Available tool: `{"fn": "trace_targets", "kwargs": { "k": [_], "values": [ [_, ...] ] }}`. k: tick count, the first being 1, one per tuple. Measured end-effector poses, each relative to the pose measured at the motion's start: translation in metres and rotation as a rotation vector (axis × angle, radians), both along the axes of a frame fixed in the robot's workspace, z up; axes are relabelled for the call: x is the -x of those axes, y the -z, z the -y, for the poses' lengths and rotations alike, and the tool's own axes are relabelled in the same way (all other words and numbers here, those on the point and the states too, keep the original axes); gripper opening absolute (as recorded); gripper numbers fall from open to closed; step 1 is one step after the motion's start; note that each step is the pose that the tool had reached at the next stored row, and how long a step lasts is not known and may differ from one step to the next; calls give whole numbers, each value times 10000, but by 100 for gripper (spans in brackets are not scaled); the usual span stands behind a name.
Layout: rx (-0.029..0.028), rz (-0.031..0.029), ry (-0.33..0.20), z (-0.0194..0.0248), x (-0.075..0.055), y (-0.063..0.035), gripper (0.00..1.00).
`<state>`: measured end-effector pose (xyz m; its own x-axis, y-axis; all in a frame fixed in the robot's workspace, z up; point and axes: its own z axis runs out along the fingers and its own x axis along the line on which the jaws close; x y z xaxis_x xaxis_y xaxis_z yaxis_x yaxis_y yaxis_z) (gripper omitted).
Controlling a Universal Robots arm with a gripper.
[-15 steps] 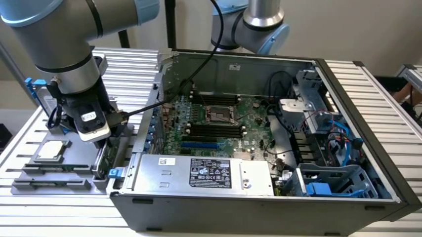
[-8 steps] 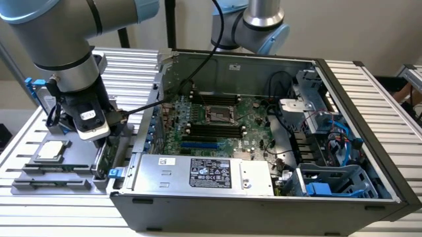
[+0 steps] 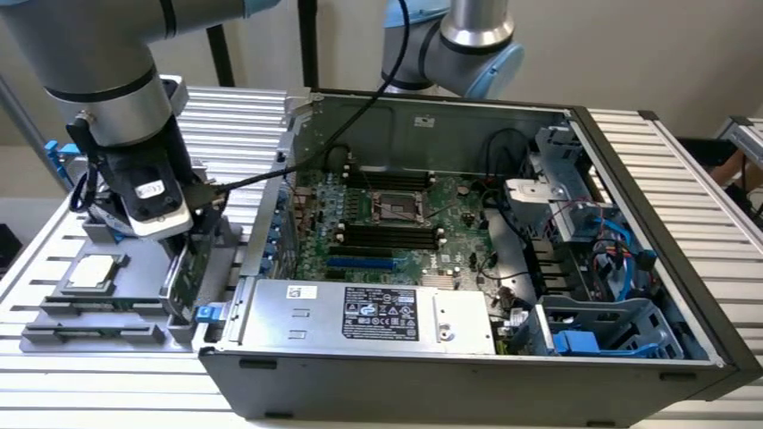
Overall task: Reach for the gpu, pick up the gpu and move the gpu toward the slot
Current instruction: 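Pick up the gpu and move the gpu toward the slot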
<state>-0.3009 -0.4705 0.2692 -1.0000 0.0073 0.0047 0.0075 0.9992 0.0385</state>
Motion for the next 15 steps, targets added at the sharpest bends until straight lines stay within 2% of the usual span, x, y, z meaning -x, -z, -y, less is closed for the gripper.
{"fn": "trace_targets", "kwargs": {
  "k": [15],
  "values": [
    [0, 1, -1, 2, -1, -684, 26]
  ]
}}
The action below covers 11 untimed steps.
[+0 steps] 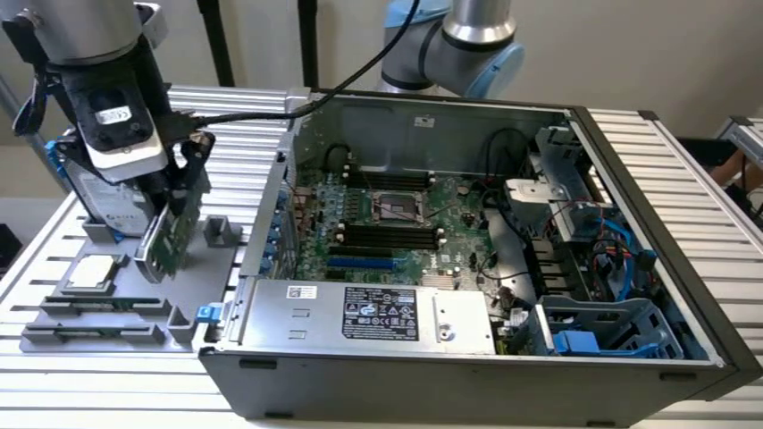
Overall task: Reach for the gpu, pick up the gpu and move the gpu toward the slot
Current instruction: 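Pick up the gpu and move the gpu toward the slot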
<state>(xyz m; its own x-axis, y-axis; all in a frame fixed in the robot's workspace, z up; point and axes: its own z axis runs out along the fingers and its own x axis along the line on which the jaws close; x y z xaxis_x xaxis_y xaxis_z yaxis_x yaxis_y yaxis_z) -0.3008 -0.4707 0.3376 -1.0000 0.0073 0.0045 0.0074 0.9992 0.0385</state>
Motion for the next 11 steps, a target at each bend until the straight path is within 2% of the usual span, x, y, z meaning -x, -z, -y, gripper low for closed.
{"fn": "trace_targets", "kwargs": {
  "k": [6, 11],
  "values": [
    [-3, 0, -14, 3, -36, -271, 26],
    [-31, -4, -28, 13, -186, -496, 26]
  ]
}}
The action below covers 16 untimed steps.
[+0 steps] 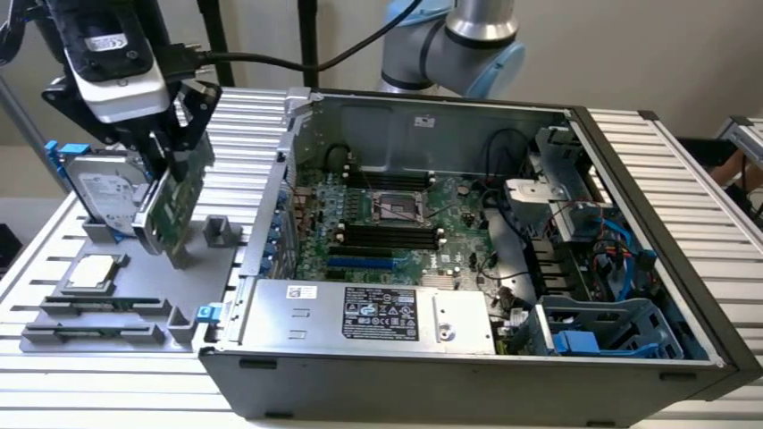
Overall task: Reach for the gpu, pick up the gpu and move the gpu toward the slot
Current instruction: 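Pick up the gpu and move the gpu toward the slot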
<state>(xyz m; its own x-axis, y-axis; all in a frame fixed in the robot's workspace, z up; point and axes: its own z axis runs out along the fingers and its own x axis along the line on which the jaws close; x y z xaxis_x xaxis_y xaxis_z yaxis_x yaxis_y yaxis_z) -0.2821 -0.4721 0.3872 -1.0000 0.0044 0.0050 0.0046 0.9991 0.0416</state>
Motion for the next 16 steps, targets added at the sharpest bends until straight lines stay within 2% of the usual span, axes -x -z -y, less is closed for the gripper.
{"fn": "trace_targets", "kwargs": {
  "k": [8, 11, 16],
  "values": [
    [-50, -34, -8, 21, -337, -346, 26],
    [-58, -62, -9, 27, -476, -399, 26],
    [-66, -148, -8, 39, -704, -423, 26]
  ]
}}
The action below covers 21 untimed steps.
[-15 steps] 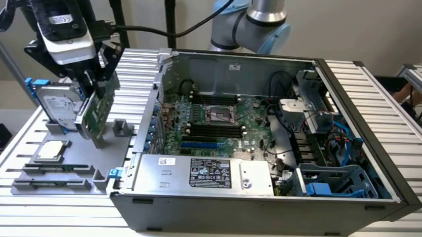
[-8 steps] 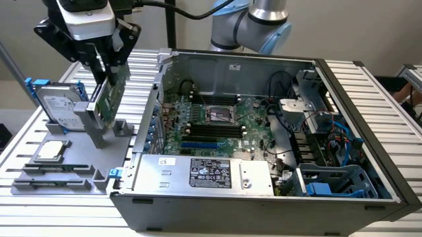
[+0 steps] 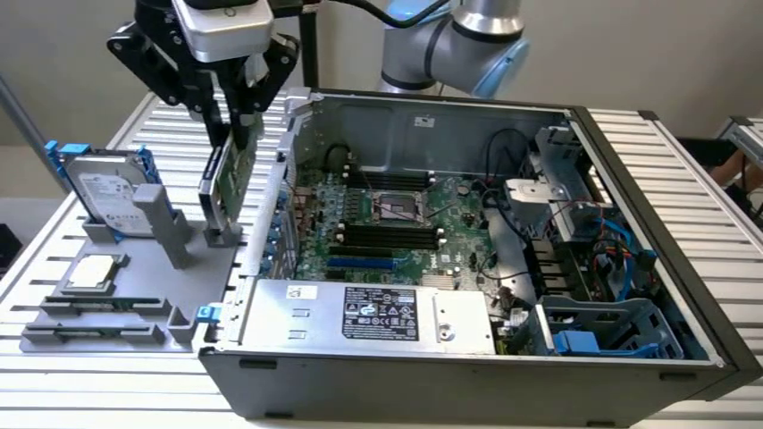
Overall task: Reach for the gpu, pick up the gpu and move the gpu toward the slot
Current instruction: 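Pick up the gpu and move the gpu toward the slot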
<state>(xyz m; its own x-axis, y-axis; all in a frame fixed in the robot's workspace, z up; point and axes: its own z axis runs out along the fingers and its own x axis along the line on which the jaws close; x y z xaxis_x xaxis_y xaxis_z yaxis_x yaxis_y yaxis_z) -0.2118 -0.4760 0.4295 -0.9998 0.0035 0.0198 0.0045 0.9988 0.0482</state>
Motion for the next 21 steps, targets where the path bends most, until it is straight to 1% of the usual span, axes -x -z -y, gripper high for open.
{"fn": "trace_targets", "kwargs": {
  "k": [5, 8, 12, 17, 19, 21],
  "values": [
    [-10, -89, 0, 10, -229, -11, 26],
    [-20, -127, 0, 14, -365, -13, 26],
    [-25, -150, 0, 15, -546, -13, 26],
    [-26, -163, 0, 8, -774, 0, 26],
    [-25, -166, 0, -3, -864, 7, 26],
    [-25, -168, 0, -25, -954, 16, 26]
  ]
}}
